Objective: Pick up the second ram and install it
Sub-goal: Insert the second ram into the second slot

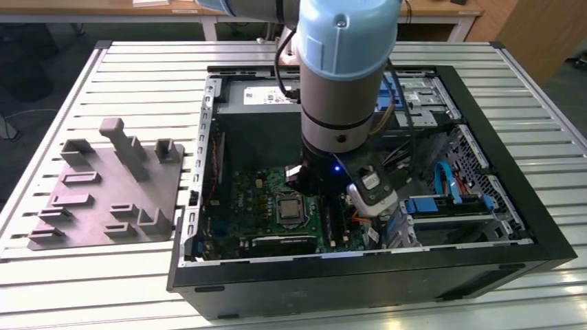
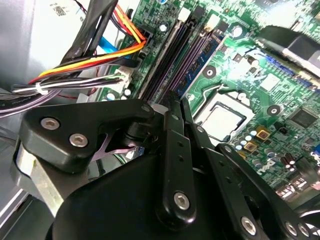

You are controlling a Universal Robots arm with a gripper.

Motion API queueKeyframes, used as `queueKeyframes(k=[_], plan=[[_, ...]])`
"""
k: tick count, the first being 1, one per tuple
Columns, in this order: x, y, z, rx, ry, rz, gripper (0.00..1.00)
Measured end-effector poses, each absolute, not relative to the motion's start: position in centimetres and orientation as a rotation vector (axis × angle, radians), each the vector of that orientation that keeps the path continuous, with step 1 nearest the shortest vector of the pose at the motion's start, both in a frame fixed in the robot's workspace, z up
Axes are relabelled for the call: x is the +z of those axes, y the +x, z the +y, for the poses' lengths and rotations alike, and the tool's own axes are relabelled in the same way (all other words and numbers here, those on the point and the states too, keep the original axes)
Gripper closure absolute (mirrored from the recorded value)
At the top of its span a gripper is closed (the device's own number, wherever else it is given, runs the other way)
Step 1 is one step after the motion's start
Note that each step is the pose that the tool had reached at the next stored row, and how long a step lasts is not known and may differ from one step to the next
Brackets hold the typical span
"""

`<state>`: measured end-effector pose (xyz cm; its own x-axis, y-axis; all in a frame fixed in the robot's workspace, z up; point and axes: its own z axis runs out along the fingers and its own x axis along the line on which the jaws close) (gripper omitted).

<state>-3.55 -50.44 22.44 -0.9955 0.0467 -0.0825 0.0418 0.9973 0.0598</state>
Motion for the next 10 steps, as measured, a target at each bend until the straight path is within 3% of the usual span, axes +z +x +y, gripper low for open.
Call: queueKeyframes(k=[10], plan=[[22.13, -3.53, -49.92, 0.087, 0.068, 3.056, 0.86]])
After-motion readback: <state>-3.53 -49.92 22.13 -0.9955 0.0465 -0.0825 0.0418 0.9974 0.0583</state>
